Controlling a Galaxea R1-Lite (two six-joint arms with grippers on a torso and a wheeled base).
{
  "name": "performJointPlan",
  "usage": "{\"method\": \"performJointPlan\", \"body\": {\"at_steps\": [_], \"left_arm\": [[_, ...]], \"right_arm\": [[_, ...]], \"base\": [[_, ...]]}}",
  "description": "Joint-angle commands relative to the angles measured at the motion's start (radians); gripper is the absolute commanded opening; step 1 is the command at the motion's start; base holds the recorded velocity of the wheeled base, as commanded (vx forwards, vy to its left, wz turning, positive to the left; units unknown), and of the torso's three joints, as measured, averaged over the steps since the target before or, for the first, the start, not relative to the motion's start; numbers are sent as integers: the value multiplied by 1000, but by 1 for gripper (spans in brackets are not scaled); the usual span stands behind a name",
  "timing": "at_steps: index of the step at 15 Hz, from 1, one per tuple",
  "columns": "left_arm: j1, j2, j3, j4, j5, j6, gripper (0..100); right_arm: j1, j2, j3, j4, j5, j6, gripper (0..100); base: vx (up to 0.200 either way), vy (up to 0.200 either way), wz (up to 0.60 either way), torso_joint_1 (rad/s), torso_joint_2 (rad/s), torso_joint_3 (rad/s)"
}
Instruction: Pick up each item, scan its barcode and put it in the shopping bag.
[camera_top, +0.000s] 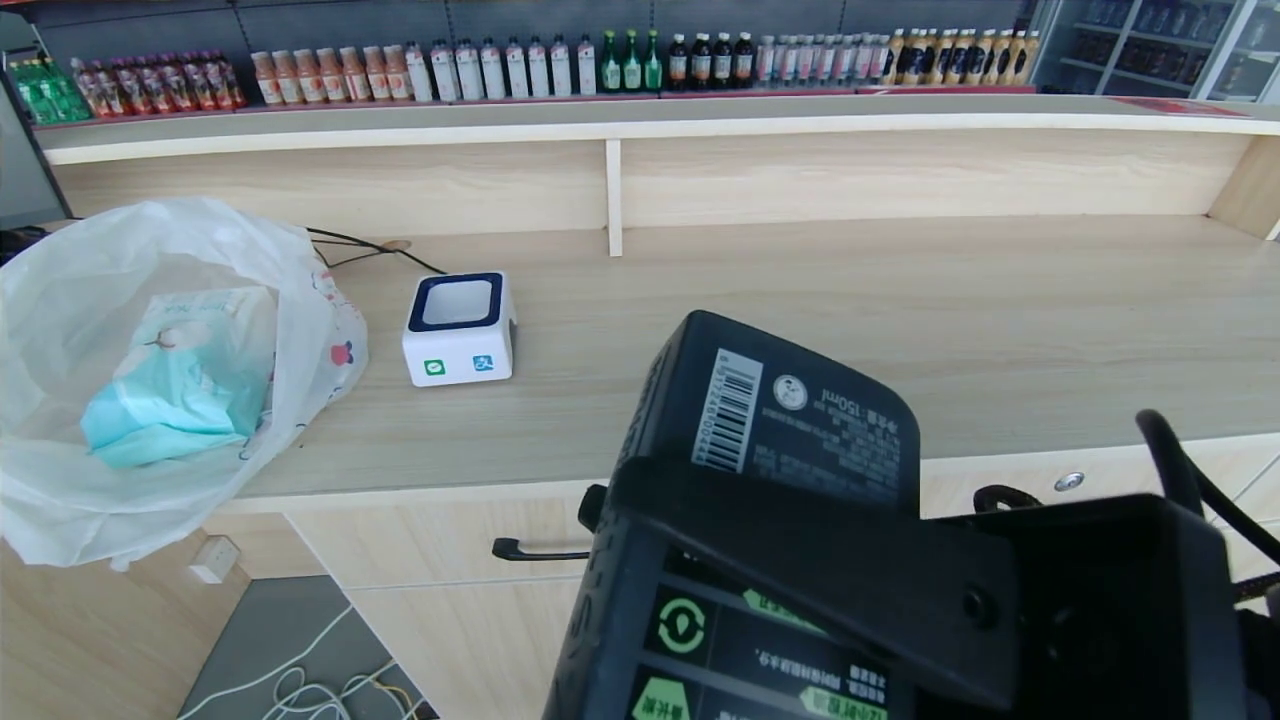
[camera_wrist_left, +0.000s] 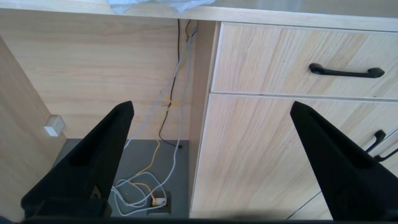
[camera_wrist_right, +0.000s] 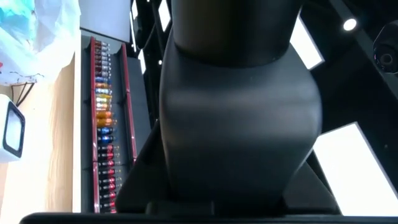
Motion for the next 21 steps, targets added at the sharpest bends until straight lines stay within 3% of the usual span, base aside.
{"method": "performJointPlan", "body": {"at_steps": [1, 21], "left_arm": [[0, 0, 0, 0, 0, 0, 100], [0, 0, 0, 0, 0, 0, 100]], "right_arm": [[1, -14, -4, -1, 0, -1, 0], [-10, -18, 7, -1, -12, 33, 0]], "base": [[0, 0, 0, 0, 0, 0], [0, 0, 0, 0, 0, 0]]}}
